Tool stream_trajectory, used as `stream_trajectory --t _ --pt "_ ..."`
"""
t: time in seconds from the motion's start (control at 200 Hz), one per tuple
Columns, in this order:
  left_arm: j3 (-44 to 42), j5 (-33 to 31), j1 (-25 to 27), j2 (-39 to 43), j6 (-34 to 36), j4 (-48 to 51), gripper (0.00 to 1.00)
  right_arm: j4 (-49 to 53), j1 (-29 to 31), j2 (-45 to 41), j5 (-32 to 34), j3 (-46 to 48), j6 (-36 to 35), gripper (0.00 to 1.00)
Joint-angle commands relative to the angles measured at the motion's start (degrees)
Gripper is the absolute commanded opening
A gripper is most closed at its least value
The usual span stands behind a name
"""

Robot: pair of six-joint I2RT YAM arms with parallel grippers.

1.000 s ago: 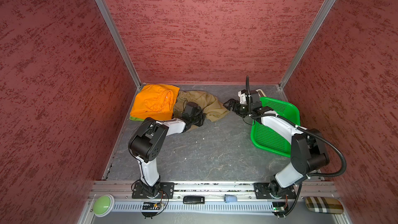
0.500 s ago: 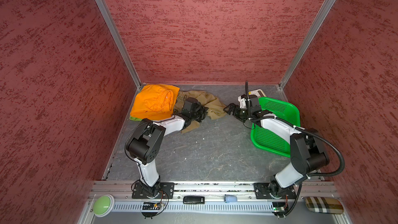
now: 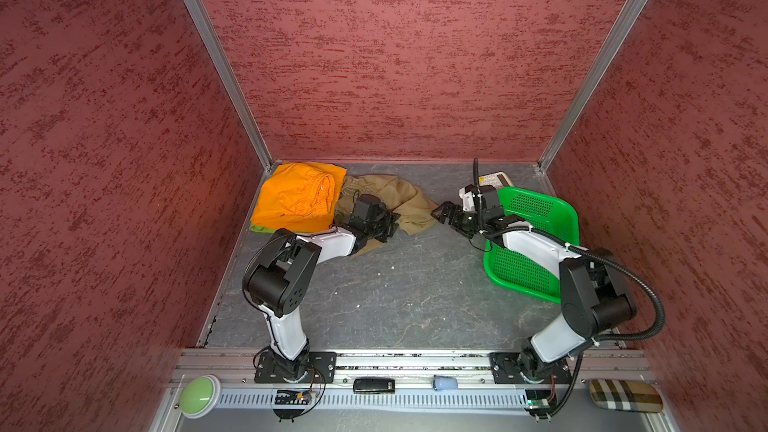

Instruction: Fold and stack the shorts

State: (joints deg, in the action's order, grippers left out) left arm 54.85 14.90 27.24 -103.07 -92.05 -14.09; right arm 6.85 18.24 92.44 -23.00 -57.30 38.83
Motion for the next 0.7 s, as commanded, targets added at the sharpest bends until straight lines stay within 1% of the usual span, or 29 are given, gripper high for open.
stream_trajectory --t 0.0,0.125,0.19,0.23,0.336,0.426,0.481,0.546,0.641,0.696 --pt "-0.2 0.4 -0.5 -0.8 -0.6 -1.8 0.38 -1.8 0.5 -1.8 -0.5 0.1 0.4 0.99" --pt "-0.1 0.7 -0.5 0.5 0.9 -0.3 0.51 -2.0 0.5 -1.7 -0.5 0.4 0.5 0.99" --pt "-0.6 0.5 -0.8 1.2 1.6 0.1 0.54 -2.3 0.6 -1.5 -0.6 0.4 0.7 0.99" --pt "-1.1 0.3 -1.0 1.4 1.7 0.0 0.52 -2.5 0.7 -1.3 -0.7 0.4 0.8 0.99" --pt "-2.4 0.3 -1.6 1.1 1.3 -1.6 0.42 -2.7 1.1 -1.1 -0.6 0.1 1.0 0.99" --pt "-3.2 0.5 -1.7 0.8 0.5 -3.4 0.32 -2.6 1.4 -1.0 -0.6 0.0 1.0 0.99" --pt "-2.9 0.7 -1.6 0.9 0.5 -3.5 0.27 -2.5 1.5 -1.1 -0.5 0.0 0.9 0.99" --pt "-2.5 1.3 -1.5 1.2 0.5 -3.3 0.27 -2.4 1.5 -1.2 -0.3 0.2 1.0 0.99" --pt "-2.2 1.5 -1.4 2.5 0.8 -2.0 0.32 -2.5 1.7 -1.2 -0.2 0.3 1.0 0.99" --pt "-2.1 1.1 -1.5 3.3 1.3 -1.2 0.32 -2.5 1.7 -1.1 -0.1 0.3 1.0 0.99"
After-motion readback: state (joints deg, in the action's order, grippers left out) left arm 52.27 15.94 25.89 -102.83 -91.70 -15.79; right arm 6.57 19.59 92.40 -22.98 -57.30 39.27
